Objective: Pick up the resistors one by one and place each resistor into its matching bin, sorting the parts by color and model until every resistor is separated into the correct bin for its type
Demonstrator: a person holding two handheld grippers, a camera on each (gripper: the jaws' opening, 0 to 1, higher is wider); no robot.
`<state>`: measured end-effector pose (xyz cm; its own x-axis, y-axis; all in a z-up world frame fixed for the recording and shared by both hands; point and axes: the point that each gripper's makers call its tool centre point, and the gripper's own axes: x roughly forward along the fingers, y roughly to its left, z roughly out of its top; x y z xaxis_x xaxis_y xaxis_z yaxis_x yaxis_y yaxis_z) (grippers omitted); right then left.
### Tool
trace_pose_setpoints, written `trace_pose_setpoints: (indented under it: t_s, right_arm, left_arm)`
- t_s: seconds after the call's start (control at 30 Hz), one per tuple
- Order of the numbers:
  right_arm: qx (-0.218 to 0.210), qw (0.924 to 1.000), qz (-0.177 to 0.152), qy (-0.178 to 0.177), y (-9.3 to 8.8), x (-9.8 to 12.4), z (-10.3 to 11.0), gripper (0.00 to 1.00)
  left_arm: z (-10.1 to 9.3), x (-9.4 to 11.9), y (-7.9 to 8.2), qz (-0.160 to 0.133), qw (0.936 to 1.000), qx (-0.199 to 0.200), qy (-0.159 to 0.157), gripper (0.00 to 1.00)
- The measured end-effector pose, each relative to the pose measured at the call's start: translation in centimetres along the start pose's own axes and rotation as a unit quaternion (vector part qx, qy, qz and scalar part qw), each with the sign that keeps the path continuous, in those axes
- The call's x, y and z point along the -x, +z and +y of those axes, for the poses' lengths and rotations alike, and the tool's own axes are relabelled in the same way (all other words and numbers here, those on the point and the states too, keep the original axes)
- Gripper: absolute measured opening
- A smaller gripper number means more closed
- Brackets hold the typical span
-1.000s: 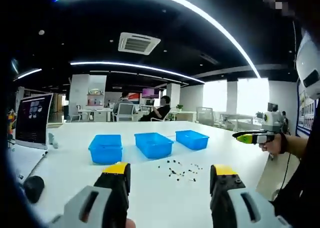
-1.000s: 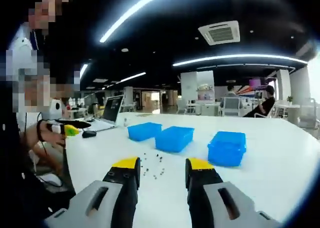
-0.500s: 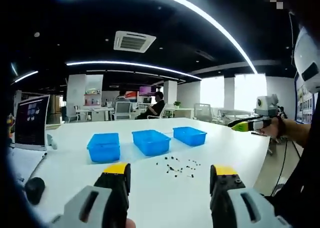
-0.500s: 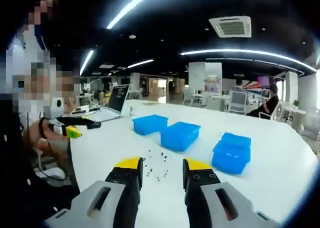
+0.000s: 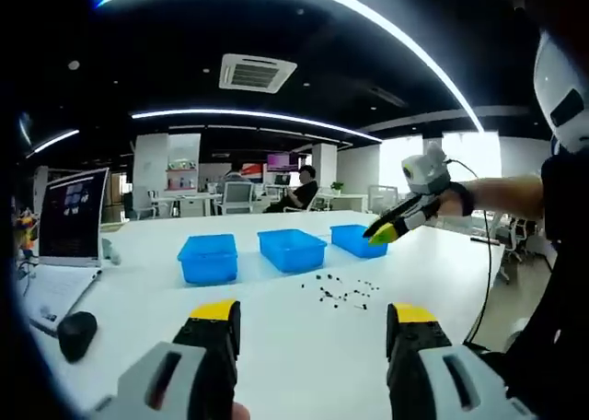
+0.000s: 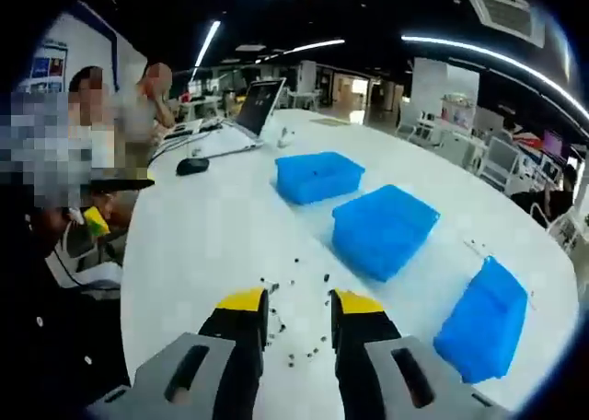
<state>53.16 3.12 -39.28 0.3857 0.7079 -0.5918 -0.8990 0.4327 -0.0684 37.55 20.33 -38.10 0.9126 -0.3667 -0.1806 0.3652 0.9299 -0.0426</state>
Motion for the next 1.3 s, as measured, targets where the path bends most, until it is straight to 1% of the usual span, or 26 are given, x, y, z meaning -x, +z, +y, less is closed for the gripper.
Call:
trace_pose_setpoints:
  t_s: [0.07, 0.1, 0.13, 0.17, 0.2, 0.3, 0.33, 0.4, 0.43, 0.47, 0.53, 0.57, 0.8, 0.9, 0.97, 1.03, 1.23, 1.3]
  right_arm:
    - [0.001, 0.9997, 0.021, 0.012, 0.3, -2.0, -0.2, 0.29]
    - [0.005, 0.9993, 0.034, 0.016, 0.1, -2.8, -0.3, 0.28]
    - [0.006, 0.9991, 0.038, 0.017, 0.1, -3.1, -0.3, 0.28]
    - [0.015, 0.9981, 0.058, 0.017, -0.3, -4.4, -0.5, 0.28]
    - [0.020, 0.9975, 0.066, 0.018, -0.4, -5.2, -0.7, 0.27]
    - [0.041, 0.9933, 0.107, 0.008, -1.8, -7.2, -1.4, 0.26]
    - [0.047, 0.9922, 0.115, 0.008, -2.0, -7.8, -1.4, 0.25]
    - [0.045, 0.9908, 0.127, 0.006, -2.4, -8.4, -1.5, 0.25]
    - [0.052, 0.9893, 0.136, 0.005, -2.7, -8.9, -1.9, 0.25]
    - [0.050, 0.9882, 0.145, 0.000, -3.0, -9.1, -2.2, 0.25]
    - [0.046, 0.9872, 0.153, 0.004, -3.3, -9.4, -2.4, 0.23]
    - [0.036, 0.9869, 0.157, 0.006, -3.5, -9.5, -2.5, 0.23]
    - [0.023, 0.9856, 0.167, 0.010, -3.7, -9.7, -2.5, 0.16]
    - [0.028, 0.9848, 0.171, 0.012, -3.7, -9.9, -2.4, 0.14]
    - [0.020, 0.9836, 0.179, 0.014, -3.7, -9.9, -2.2, 0.11]
    - [0.034, 0.9828, 0.181, 0.009, -3.7, -10.0, -2.3, 0.07]
    - [0.032, 0.9844, 0.172, 0.017, -3.6, -9.8, -2.1, 0.07]
    - [0.023, 0.9891, 0.144, 0.017, -2.8, -9.4, -1.9, 0.07]
  left_arm:
    - [0.2, 0.3, -0.2, 0.003, 1.0000, -0.001, 0.003, 0.65]
    - [0.3, 0.4, -0.3, 0.004, 1.0000, 0.000, 0.003, 0.65]
    - [0.3, 0.4, -0.3, 0.004, 1.0000, 0.000, 0.004, 0.65]
    - [0.5, 0.6, -0.3, 0.004, 1.0000, 0.002, 0.006, 0.65]
    - [0.6, 0.7, -0.3, 0.003, 1.0000, 0.003, 0.007, 0.65]
    - [0.9, 0.9, -0.2, -0.001, 0.9999, 0.007, 0.011, 0.65]
    - [0.9, 0.9, -0.2, -0.001, 0.9999, 0.009, 0.011, 0.65]
    - [1.1, 0.9, -0.4, 0.001, 0.9999, 0.010, 0.013, 0.65]
    - [1.2, 0.9, -0.6, 0.003, 0.9998, 0.010, 0.014, 0.65]
    - [1.3, 0.9, -0.8, 0.004, 0.9998, 0.012, 0.016, 0.65]
    - [1.5, 0.9, -0.9, 0.006, 0.9997, 0.015, 0.018, 0.65]
    - [1.6, 0.9, -0.9, 0.006, 0.9997, 0.016, 0.019, 0.65]
    - [1.9, 0.7, -1.2, 0.008, 0.9995, 0.022, 0.023, 0.65]
    - [1.8, 0.5, -1.3, 0.009, 0.9995, 0.023, 0.022, 0.65]
    - [1.7, 0.4, -1.4, 0.010, 0.9994, 0.024, 0.022, 0.65]
    - [1.6, 0.3, -1.4, 0.010, 0.9995, 0.023, 0.021, 0.65]
    - [1.5, 0.4, -0.9, 0.005, 0.9995, 0.020, 0.022, 0.65]
    - [1.4, 0.4, -0.6, 0.002, 0.9996, 0.020, 0.022, 0.65]
